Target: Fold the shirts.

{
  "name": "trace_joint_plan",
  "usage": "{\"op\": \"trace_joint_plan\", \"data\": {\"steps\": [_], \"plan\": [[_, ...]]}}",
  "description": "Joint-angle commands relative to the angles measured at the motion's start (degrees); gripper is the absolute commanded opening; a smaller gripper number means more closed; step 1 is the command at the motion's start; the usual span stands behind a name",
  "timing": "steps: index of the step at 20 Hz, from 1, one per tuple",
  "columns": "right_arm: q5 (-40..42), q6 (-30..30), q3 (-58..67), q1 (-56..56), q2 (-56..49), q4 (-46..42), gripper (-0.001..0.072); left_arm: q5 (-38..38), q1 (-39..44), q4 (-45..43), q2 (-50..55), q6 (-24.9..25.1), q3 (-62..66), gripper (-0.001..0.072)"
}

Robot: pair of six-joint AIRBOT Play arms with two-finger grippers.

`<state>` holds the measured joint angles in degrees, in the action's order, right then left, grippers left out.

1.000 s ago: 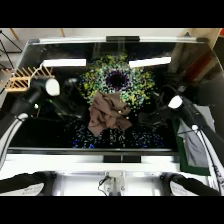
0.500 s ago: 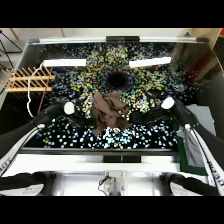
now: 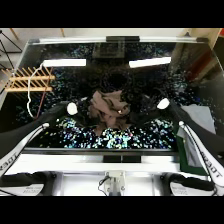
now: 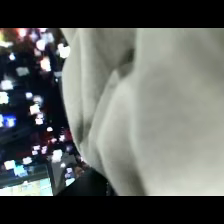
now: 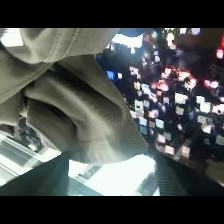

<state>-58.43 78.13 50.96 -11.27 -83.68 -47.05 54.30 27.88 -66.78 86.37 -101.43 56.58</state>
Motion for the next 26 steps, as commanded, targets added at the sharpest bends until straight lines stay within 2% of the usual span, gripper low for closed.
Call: {"op": "trace_joint_plan", "data": {"steps": [1,3,5,6,8,9,13,15,17,19,22,26], "plan": [[0.37,-2.62,-0.02,-0.11,-2.34,4.85,0.0540,-0.33,-0.13,-0.31,-0.09,1.73,0.24,0.0034],[0.87,-4.15,-0.02,-1.46,-2.47,3.67,0.0537,-0.33,-0.13,-0.68,-0.48,1.70,0.90,0.0033],[1.70,-3.76,0.00,-2.75,-2.64,2.16,0.0181,-0.26,-0.15,-0.72,-0.83,1.70,1.66,0.0033],[1.53,-3.61,0.04,-2.84,-2.62,2.47,0.0078,-0.09,-0.20,-0.74,-1.11,1.73,1.99,0.0033],[0.39,-3.80,0.94,-2.58,-1.64,1.90,0.0077,1.66,-0.61,-3.93,-2.47,1.68,3.13,0.0032],[-0.61,-3.85,2.16,-2.14,-0.52,0.26,0.0076,3.85,-0.96,-8.15,-3.85,1.62,4.37,0.0032],[-6.73,-3.82,12.59,2.43,9.90,-12.90,0.0076,17.51,-3.65,-33.05,-14.58,-0.22,15.10,0.0031],[-7.04,-3.87,19.91,5.68,16.94,-19.71,0.0076,19.67,-5.57,-39.91,-21.77,-0.31,24.20,0.0031],[-5.20,-4.04,27.89,9.11,24.22,-25.14,0.0076,16.74,-7.10,-40.37,-28.61,-0.48,34.27,0.0031],[-1.70,-4.55,34.16,11.72,31.06,-27.93,0.0076,9.42,-7.21,-40.35,-35.12,-2.73,41.88,0.0032],[1.84,-4.85,38.86,13.00,39.71,-28.30,0.0076,0.57,-7.15,-37.99,-43.71,-6.10,45.79,0.0032],[0.76,-3.13,39.56,13.00,46.71,-27.65,0.0076,1.62,-7.15,-28.70,-48.87,-5.73,45.72,0.0032]]}}
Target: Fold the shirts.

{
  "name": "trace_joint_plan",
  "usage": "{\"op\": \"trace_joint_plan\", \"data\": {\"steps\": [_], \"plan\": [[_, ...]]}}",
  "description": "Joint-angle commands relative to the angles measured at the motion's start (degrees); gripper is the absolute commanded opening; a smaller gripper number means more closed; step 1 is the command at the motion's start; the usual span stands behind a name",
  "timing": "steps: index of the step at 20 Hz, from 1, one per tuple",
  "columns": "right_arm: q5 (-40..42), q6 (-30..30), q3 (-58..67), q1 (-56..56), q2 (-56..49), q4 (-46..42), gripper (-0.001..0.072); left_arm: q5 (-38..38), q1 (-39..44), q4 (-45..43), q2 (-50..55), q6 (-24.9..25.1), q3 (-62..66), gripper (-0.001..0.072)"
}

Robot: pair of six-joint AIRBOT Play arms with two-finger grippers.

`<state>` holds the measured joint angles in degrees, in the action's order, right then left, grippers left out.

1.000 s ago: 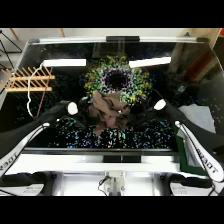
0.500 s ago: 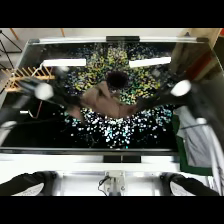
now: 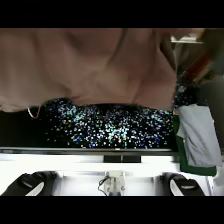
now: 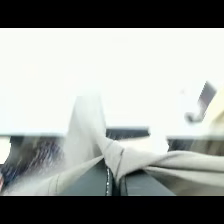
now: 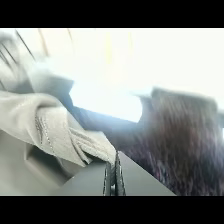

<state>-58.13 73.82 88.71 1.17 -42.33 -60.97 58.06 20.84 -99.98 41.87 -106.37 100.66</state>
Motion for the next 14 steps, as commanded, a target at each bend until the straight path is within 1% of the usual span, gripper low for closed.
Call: {"op": "trace_joint_plan", "data": {"steps": [1,3,5,6,8,9,11,12,14], "plan": [[-0.90,1.18,1.81,0.57,6.05,-13.84,0.0076,-0.39,-0.11,4.70,-4.35,-0.57,1.64,0.0032],[-5.97,1.16,1.79,0.57,6.03,-14.91,0.0076,5.88,-0.13,4.44,-3.10,2.45,1.51,0.0032],[-12.81,1.46,1.73,0.57,4.63,-17.40,0.0077,12.59,-0.13,4.44,-1.29,4.92,-0.17,0.0032],[-16.50,2.84,1.55,0.57,3.32,-19.58,0.0076,14.71,-0.13,4.42,-0.20,6.14,-2.12,0.0032],[-22.08,6.21,-2.14,0.57,0.35,-23.71,0.0076,14.64,-0.13,3.26,1.84,8.50,-7.72,0.0032],[-23.19,6.91,-5.73,0.57,-1.22,-24.37,0.0076,13.77,-0.15,1.51,3.26,8.85,-11.30,0.0032],[-20.52,9.79,-14.12,0.55,-4.76,-24.39,0.0076,10.27,-0.17,-0.74,7.39,8.83,-18.23,0.0032],[-17.07,11.32,-18.01,0.55,-6.99,-24.39,0.0076,6.82,-0.15,-0.68,10.23,8.81,-21.31,0.0032],[-7.45,15.34,-23.17,0.57,-13.22,-24.44,0.0076,-1.73,-0.11,-0.44,17.40,8.76,-23.76,0.0032]]}}
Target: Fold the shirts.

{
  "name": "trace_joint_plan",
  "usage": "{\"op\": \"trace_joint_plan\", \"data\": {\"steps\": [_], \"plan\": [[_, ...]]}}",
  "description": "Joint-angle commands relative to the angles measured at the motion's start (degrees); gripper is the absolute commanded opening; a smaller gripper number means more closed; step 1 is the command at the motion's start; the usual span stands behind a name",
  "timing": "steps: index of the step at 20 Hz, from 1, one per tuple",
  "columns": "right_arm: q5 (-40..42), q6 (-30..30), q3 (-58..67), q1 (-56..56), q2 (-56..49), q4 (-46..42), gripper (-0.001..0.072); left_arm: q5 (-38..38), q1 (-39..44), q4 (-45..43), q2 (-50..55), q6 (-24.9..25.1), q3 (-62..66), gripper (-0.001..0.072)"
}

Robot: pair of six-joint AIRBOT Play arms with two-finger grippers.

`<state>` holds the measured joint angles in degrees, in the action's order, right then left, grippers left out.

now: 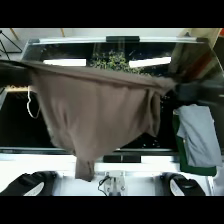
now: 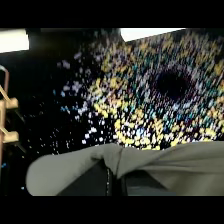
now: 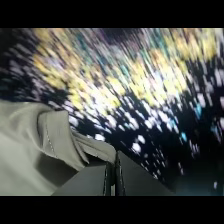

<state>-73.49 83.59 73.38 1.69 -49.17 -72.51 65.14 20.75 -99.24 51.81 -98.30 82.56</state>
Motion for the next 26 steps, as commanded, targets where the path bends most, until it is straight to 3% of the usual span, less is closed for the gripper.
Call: {"op": "trace_joint_plan", "data": {"steps": [1,3,6,9,12,13,14,15,18,21,23,26], "plan": [[12.17,8.24,-8.11,0.04,-10.36,-12.85,0.0076,-13.09,-0.04,-1.20,11.15,0.52,-5.18,0.0032],[21.09,13.09,-8.09,0.04,-17.09,-10.73,0.0076,-20.24,-0.02,-1.18,18.40,0.55,-2.69,0.0032],[28.37,17.90,-8.11,-0.02,-25.38,-3.10,0.0076,-22.29,-0.02,3.91,27.87,0.52,0.90,0.0032],[28.09,15.23,-8.11,-0.02,-33.16,4.83,0.0076,-17.84,-0.02,13.53,35.34,0.52,0.87,0.0034],[27.39,15.06,-8.09,0.00,-35.54,6.49,0.0078,-10.05,-0.09,20.06,39.41,-0.59,0.90,0.0059],[26.88,14.99,-7.56,0.07,-35.23,6.47,0.0140,-7.34,-0.17,19.98,39.39,-1.46,1.01,0.0226],[25.59,13.70,-6.47,0.48,-34.67,6.45,0.0330,-4.28,-0.63,19.69,38.99,-1.38,1.64,0.0464],[23.50,11.52,-5.03,1.09,-33.77,6.38,0.0488,0.17,-1.66,18.71,38.51,-1.36,3.17,0.0632],[13.57,5.40,-0.85,4.13,-29.07,2.80,0.0500,14.40,-7.34,17.81,36.33,3.28,7.87,0.0629],[2.25,2.73,-0.79,6.75,-24.52,-7.23,0.0499,22.99,-13.40,18.49,31.17,3.30,3.45,0.0625],[-5.01,1.53,-1.11,6.82,-23.43,-15.37,0.0499,20.98,-14.43,20.52,25.64,2.84,-7.91,0.0622],[-5.60,1.40,-3.63,6.75,-22.14,-14.71,0.0499,9.18,-13.97,29.42,16.96,1.11,-30.97,0.0606]]}}
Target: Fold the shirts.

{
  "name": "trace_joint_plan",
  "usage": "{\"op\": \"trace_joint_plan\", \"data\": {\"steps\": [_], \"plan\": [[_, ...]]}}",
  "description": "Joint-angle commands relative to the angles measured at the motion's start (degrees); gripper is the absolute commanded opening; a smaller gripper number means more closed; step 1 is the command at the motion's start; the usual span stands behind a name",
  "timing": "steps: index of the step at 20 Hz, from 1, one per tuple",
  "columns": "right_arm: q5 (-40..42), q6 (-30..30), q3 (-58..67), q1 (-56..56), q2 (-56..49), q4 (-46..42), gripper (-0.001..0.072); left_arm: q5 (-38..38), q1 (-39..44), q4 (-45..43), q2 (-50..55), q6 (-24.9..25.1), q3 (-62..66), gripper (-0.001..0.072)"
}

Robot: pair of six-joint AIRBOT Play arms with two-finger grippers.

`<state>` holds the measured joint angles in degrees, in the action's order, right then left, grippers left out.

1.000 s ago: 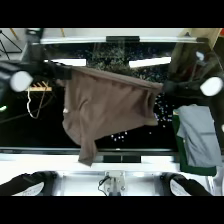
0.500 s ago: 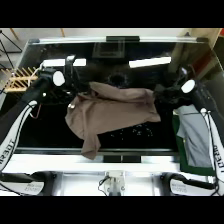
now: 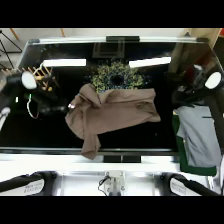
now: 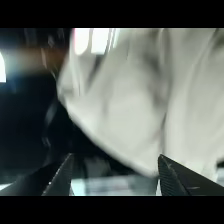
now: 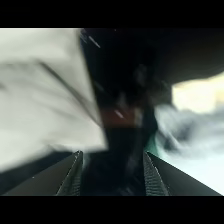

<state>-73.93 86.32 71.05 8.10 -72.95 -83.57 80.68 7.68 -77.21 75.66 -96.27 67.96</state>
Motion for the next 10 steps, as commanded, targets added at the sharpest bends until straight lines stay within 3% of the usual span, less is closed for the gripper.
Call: {"op": "trace_joint_plan", "data": {"steps": [1,5,10], "plan": [[-5.07,-1.36,-1.75,0.15,1.62,-1.84,0.0499,-10.43,-0.90,11.72,-9.07,-0.87,-23.10,0.0606],[-4.39,-1.31,-2.38,-1.57,1.62,1.38,0.0499,-21.68,-0.72,21.31,-10.73,-0.61,-36.24,0.0605],[-5.09,-1.29,-2.38,-2.21,1.62,2.19,0.0499,-30.91,-0.11,25.29,-10.73,-1.01,-38.45,0.0600]]}}
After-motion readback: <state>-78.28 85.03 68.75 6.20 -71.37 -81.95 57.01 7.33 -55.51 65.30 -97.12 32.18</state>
